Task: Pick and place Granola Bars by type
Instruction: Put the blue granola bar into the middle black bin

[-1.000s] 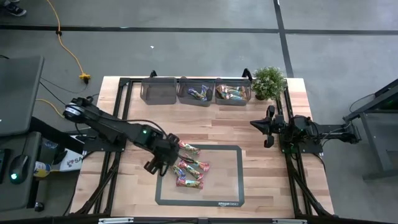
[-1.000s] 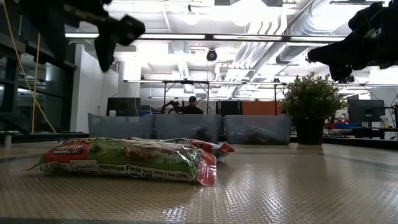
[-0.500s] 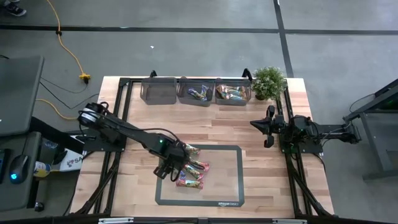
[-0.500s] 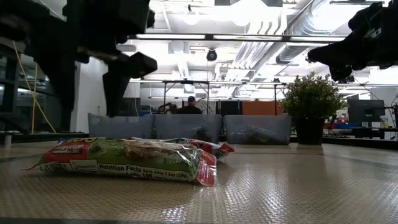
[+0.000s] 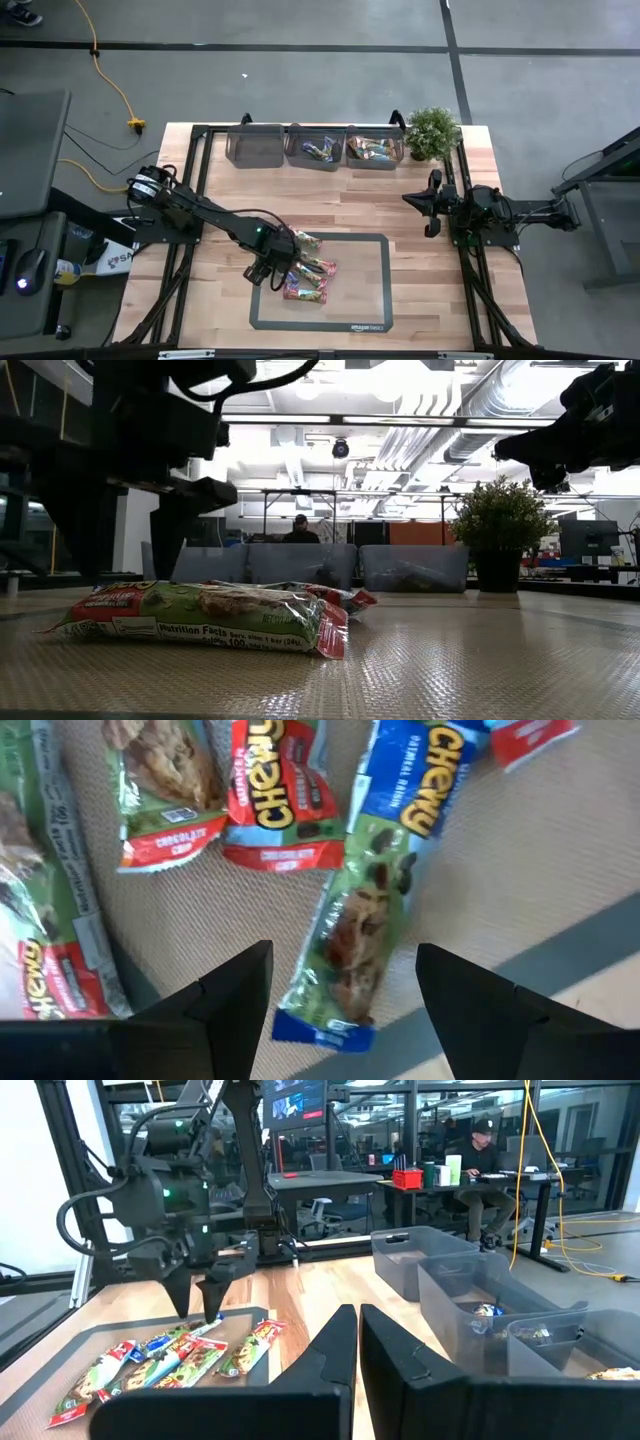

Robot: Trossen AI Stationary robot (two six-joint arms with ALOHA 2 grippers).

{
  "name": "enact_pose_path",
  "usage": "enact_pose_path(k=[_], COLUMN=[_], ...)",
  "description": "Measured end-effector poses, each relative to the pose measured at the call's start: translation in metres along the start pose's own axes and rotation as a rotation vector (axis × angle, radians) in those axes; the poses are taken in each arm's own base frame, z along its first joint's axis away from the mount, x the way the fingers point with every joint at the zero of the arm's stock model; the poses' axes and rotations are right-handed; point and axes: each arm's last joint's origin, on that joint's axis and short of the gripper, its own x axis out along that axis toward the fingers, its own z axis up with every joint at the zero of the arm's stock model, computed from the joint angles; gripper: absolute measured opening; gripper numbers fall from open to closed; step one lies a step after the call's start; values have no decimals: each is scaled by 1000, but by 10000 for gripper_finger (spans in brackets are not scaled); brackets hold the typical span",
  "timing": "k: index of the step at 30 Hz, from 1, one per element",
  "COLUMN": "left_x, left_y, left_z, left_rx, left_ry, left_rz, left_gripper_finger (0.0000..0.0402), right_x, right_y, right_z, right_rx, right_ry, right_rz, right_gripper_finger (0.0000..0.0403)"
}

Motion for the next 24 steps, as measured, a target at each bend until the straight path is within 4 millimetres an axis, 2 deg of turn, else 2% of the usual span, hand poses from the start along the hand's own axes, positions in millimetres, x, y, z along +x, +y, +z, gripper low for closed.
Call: enact_pose_path(k=[13, 24], left_x=[14, 22], left_y=[-13, -13], left_z=[-4, -7], left_rx=[176, 205], left_ry=[-24, -83], left_rz=[30, 63], left_gripper_finger=[243, 243], right_x=[0, 0], right_y=[0, 0], right_z=[0, 0], right_rx=[0, 0], right_ry=[-1, -1], right_rz=[0, 0], right_gripper_finger=[0, 0])
